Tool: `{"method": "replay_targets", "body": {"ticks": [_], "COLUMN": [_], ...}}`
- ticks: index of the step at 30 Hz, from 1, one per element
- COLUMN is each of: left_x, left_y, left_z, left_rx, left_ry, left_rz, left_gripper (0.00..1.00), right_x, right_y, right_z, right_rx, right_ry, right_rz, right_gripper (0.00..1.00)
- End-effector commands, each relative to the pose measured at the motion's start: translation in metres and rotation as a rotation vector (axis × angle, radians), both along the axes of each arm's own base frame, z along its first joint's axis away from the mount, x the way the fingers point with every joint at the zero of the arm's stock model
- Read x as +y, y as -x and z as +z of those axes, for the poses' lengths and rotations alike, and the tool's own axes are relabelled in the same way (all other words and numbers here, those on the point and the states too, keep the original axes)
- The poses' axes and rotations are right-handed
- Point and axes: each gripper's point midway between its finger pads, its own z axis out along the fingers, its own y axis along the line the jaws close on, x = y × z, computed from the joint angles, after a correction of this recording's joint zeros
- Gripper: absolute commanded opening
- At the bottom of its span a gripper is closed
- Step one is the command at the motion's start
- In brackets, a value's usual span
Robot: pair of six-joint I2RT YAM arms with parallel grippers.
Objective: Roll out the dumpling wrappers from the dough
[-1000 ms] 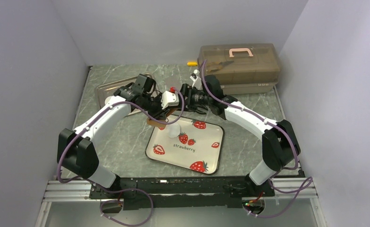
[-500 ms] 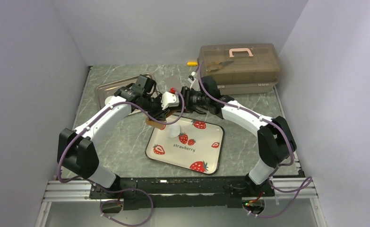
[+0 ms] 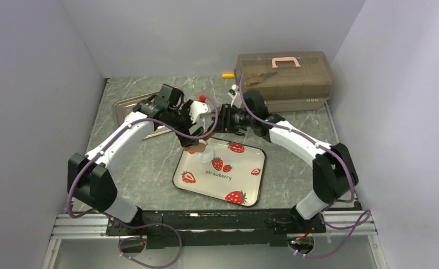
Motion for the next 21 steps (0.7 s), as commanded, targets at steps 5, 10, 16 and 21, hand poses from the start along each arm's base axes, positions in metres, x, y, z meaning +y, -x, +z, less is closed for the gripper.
{"method": "replay_targets", "body": {"ticks": [5,10,16,21], "left_x": [0.037,0.047,0.055,0.041], "left_y": [-0.011,-0.008,-0.010,0.000], "left_z": [-0.001,-0.042,-0.076,-0.062], "left_rx": [0.075,0.200,0.267,0.276], "left_ry": [-0.020,0.010,0.015,0.114], "left_rz": [0.246,0.374,0.481,0.395], "left_gripper": [0.99,0.99,1.00,0.99], "right_x": [-0.029,-0.017,-0.014,-0.027], "right_y": [0.018,0.032,0.028,0.025], "right_z": [0.059,0.029,0.018,0.008], "right_rx": [-0.635,-0.903,-0.946,-0.911], "right_ry": [0.183,0.362,0.367,0.416], "right_rz": [0.066,0.098,0.090,0.052], "right_gripper": [0.00,0.00,0.00,0.00]}}
